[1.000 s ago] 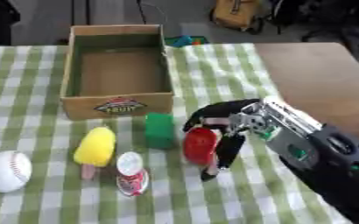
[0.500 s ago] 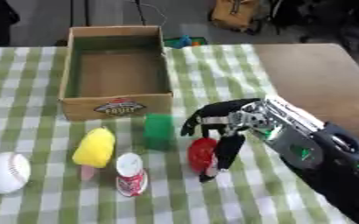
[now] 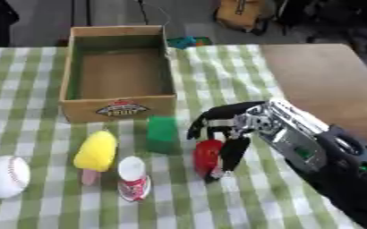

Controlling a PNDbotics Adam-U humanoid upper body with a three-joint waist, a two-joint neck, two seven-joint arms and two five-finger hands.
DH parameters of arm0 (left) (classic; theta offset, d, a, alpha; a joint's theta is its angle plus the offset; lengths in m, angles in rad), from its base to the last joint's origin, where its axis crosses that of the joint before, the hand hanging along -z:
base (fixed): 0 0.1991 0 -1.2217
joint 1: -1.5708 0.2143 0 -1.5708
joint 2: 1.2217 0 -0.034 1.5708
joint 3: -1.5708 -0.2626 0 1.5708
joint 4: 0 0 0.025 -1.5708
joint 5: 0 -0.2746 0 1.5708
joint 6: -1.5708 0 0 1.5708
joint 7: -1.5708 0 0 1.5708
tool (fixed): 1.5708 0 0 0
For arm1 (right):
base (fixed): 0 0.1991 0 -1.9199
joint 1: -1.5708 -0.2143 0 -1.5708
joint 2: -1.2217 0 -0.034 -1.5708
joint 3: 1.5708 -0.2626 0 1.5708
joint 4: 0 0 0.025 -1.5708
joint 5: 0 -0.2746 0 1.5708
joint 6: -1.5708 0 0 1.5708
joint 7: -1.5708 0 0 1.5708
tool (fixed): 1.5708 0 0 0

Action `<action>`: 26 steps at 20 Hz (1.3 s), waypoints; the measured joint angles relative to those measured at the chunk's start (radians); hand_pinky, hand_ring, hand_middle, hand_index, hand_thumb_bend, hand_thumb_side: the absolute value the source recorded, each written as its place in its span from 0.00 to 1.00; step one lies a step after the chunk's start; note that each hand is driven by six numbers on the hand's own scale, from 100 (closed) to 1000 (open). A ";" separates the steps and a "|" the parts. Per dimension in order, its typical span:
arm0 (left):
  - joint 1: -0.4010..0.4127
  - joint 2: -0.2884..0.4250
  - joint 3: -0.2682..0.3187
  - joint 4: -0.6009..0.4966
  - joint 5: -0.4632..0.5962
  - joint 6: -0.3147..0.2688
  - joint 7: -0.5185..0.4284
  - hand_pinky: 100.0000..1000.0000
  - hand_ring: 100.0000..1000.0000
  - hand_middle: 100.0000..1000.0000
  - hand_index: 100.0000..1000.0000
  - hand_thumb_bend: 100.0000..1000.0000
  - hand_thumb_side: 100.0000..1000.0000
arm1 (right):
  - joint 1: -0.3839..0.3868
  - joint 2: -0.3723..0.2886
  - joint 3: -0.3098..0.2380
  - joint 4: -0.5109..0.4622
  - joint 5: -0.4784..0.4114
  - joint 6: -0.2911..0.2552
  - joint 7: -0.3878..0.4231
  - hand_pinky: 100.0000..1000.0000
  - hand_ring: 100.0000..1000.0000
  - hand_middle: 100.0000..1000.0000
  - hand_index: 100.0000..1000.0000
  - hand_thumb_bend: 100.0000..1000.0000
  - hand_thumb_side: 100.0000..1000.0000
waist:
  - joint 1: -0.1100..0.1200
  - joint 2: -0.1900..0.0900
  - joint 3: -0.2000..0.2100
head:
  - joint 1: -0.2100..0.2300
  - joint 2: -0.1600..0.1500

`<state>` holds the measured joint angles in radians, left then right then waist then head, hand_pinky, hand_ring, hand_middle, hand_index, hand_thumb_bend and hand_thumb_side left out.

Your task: Pick up objects on the table and place them in the box.

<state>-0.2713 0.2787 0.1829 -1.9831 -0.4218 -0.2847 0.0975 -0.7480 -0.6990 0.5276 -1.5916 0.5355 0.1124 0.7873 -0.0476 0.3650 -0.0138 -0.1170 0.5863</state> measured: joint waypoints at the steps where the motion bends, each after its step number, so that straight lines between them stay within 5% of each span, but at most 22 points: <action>1: 0.000 0.000 0.000 0.000 0.000 0.000 0.000 0.71 0.59 0.55 0.64 0.00 0.92 | 0.000 0.000 0.001 0.003 0.001 -0.003 0.000 0.40 0.72 0.81 0.88 0.56 0.20 | 0.000 0.000 0.000 | 0.000 0.000; 21: 0.003 0.000 0.000 0.000 0.000 0.001 -0.008 0.72 0.60 0.55 0.64 0.00 0.92 | 0.000 0.000 0.003 0.020 0.010 -0.018 -0.012 0.15 0.59 0.76 0.78 0.42 0.16 | 0.004 0.004 0.000 | -0.002 -0.011; 26: 0.004 0.000 0.000 0.000 0.000 0.001 -0.011 0.72 0.60 0.55 0.64 0.00 0.92 | 0.001 0.000 0.003 0.020 -0.019 -0.015 -0.024 0.06 0.53 0.66 0.72 0.39 0.11 | 0.006 0.004 -0.002 | -0.002 -0.013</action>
<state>-0.2669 0.2785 0.1827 -1.9831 -0.4218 -0.2842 0.0863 -0.7468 -0.6991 0.5307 -1.5720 0.5163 0.0972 0.7633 -0.0418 0.3687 -0.0157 -0.1189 0.5738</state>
